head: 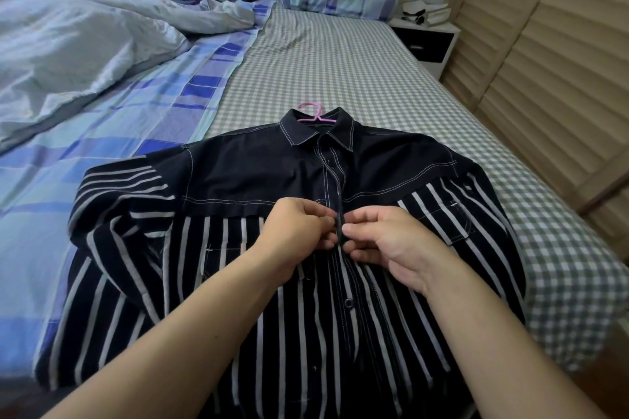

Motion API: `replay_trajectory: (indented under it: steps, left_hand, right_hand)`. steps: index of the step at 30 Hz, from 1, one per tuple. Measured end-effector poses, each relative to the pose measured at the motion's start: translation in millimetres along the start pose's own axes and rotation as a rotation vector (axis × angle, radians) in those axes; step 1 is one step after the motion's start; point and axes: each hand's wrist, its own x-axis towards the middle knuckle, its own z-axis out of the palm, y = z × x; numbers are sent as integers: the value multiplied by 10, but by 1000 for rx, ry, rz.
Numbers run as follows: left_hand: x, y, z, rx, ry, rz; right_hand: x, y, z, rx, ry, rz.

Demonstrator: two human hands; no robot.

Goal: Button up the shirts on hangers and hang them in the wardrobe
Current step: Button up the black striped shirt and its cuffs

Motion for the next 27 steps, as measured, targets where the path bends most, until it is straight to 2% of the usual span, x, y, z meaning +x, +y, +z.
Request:
replay_trajectory:
  steps: [6, 11, 13, 15, 18, 20, 27]
  left_hand:
    - [-62, 33, 37, 268, 63, 107]
    - [9, -10, 45, -22, 102, 16]
    - [20, -27, 46, -60, 116, 17]
    - [14, -39, 52, -71, 134, 27]
    - [7, -65, 55, -77, 149, 48]
    - [5, -85, 52, -31, 143, 92]
    - [-35, -148, 21, 130, 108, 213]
  right_hand:
    - [-59, 38, -12, -69, -25, -61]
    - [-108, 46, 5, -142, 30, -155]
    - [-83, 61, 5, -237, 54, -205]
    - [-37, 89, 0, -369, 116, -298]
    - [35, 99, -20, -646, 240, -536]
    - [48, 95, -29, -815, 230, -662]
    - [67, 97, -53, -930, 265, -751]
